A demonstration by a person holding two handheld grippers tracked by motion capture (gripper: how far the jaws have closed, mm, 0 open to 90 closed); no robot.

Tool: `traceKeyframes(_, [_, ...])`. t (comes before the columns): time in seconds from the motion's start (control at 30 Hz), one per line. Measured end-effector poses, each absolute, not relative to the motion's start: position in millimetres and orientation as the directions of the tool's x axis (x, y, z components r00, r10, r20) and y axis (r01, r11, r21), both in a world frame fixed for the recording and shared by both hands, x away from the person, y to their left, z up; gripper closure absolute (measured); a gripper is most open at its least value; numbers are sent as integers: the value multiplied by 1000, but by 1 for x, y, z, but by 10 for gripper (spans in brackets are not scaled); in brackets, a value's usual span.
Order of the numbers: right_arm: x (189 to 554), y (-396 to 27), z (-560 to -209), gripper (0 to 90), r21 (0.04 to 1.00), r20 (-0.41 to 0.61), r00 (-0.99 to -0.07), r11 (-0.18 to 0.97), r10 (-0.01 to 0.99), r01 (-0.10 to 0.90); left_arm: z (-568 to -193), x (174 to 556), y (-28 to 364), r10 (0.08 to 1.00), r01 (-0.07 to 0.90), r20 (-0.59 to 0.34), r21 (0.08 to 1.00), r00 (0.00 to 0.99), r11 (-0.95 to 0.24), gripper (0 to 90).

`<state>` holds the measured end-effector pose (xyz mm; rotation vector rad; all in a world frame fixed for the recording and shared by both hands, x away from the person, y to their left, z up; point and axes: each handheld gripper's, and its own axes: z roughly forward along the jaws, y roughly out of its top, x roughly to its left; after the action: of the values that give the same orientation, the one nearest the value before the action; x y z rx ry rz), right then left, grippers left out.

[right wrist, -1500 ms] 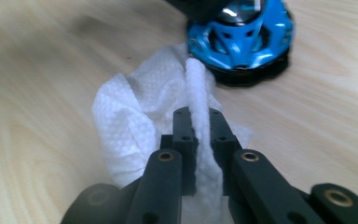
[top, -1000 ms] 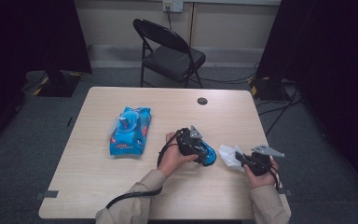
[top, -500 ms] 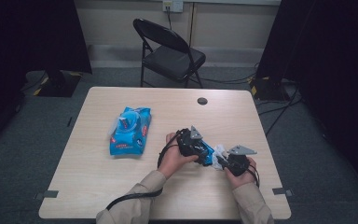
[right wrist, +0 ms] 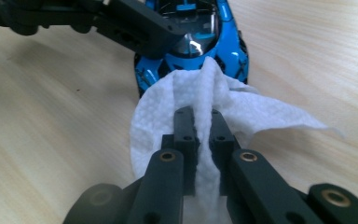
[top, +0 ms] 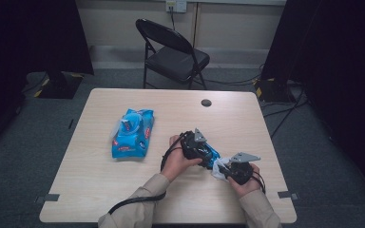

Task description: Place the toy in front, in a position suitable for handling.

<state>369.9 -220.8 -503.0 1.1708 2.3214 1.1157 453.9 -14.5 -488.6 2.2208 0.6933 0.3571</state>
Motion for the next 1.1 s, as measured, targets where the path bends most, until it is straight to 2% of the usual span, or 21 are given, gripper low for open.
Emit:
traceKeyframes(0.63, [361,-184,-503,872,756,93,-713,417,695,505,-487,453,-17,579,374,33,733,815,-568,9])
traceKeyframes(0.9, [362,-187,-501,879,745,180,-756,415,629,522,-487,454,-17,578,374,32,733,816,-568,9])
traceKeyframes(1.1, [363,-208,-487,881,760,244,-742,352,624,546,-487,454,-17,575,372,31,733,817,-569,9])
